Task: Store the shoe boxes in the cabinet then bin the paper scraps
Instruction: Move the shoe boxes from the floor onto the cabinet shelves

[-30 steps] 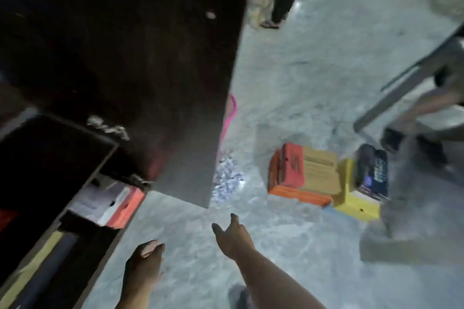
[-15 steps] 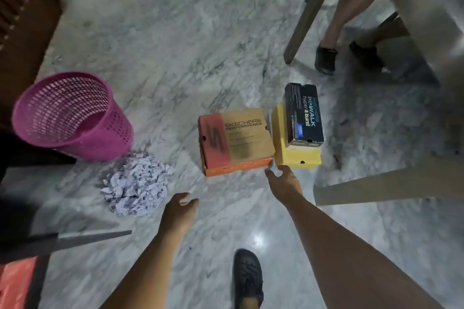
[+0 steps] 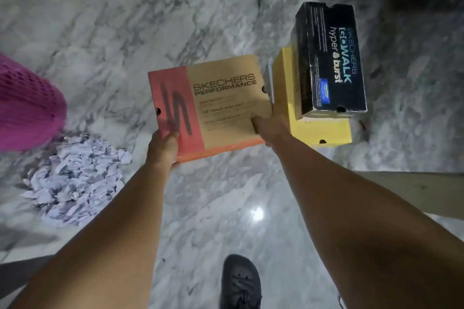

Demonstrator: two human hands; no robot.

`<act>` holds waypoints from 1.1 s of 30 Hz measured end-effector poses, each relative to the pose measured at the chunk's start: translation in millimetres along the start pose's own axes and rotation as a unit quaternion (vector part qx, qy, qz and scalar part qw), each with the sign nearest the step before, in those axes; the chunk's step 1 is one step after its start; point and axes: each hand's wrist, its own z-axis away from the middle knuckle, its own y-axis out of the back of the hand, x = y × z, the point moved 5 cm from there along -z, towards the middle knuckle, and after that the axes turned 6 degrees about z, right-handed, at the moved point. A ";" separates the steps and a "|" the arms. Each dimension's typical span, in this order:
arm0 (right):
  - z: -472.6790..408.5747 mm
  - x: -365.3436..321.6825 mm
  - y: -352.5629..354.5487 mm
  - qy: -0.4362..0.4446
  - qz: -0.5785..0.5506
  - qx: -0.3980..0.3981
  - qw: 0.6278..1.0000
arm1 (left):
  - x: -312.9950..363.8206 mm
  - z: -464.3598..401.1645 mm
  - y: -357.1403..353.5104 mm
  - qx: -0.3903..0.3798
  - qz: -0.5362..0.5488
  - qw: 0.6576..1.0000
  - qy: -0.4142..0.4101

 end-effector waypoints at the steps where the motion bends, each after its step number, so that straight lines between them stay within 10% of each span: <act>1: -0.4 5.3 -2.5 -0.007 -0.024 0.001 1.000 | -2.6 -2.7 -1.9 0.008 0.021 1.000 -0.004; 11: 129.9 32.6 26.2 0.009 -0.019 -0.040 0.999 | -73.3 106.2 68.1 -0.024 0.106 0.993 0.054; 21: 423.3 42.1 -23.4 0.096 0.107 -0.153 0.978 | -216.3 362.4 276.2 0.135 0.203 0.966 0.085; 33: 755.1 -26.2 -228.6 0.320 0.089 -0.309 0.891 | -343.4 573.3 577.0 0.479 0.382 0.789 -0.042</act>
